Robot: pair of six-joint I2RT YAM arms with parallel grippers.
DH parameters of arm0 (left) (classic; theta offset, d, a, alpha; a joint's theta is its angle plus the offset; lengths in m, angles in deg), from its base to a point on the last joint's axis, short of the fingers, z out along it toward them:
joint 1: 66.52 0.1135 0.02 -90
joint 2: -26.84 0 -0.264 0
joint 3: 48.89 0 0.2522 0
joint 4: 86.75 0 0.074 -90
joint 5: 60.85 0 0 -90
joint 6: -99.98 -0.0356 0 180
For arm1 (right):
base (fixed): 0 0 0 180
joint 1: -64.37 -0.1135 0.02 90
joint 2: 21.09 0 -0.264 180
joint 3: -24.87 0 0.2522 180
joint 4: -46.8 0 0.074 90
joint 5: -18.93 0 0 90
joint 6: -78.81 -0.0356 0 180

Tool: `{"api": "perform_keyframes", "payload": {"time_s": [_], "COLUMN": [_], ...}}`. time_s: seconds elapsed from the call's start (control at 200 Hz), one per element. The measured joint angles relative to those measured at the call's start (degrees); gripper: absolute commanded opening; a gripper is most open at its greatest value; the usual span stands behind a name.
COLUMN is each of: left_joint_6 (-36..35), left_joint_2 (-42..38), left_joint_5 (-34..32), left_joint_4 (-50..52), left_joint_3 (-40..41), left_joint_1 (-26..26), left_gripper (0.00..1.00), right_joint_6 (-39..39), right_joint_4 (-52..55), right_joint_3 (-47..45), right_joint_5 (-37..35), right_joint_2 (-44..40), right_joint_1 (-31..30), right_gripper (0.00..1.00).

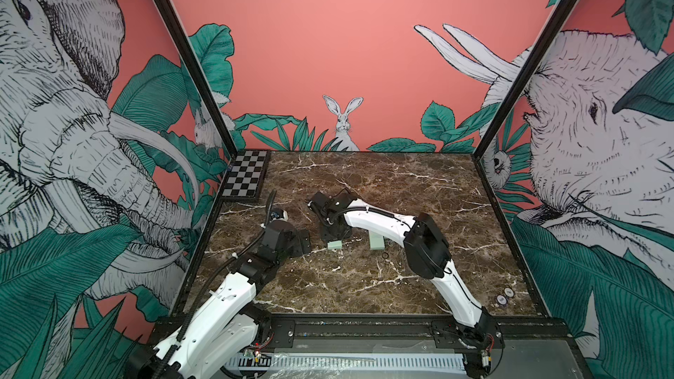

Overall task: Take the rings out of the lift-off lid box
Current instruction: Pick up the jewelry box from the center of the board, then open the lid on the jewelry box.

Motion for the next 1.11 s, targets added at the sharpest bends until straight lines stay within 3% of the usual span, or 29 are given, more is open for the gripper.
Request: {"api": "perform_keyframes", "payload": {"time_s": [0.165, 0.345, 0.69, 0.955, 1.105], "left_joint_6": [-4.31, -8.17, -15.67, -26.16, -33.46], "left_joint_2": [0.44, -1.73, 2.32, 5.03, 7.39], "left_joint_5": [2.58, 1.53, 3.30, -1.99, 0.50], "left_joint_4": [-4.85, -16.15, -32.65, -27.78, -19.93], "left_joint_3": [2.01, 9.16, 12.17, 6.01, -1.22], "left_joint_1": [-1.03, -8.96, -15.28, -24.28, -25.88], "left_gripper": [0.99, 0.99, 1.00, 1.00, 1.00], "right_joint_6": [2.97, 6.38, 15.17, 19.80, 21.33], "right_joint_4": [-6.69, -15.15, -17.62, -17.07, -18.47], "right_joint_3": [-11.82, -24.22, -36.39, -42.40, -44.33], "right_joint_5": [6.82, 15.15, 20.55, 20.04, 20.13], "right_joint_2": [-13.62, -26.75, -35.98, -42.01, -44.92], "right_joint_1": [3.98, 11.69, 12.96, 12.92, 12.92], "right_gripper": [0.45, 0.44, 0.44, 0.44, 0.44]}}
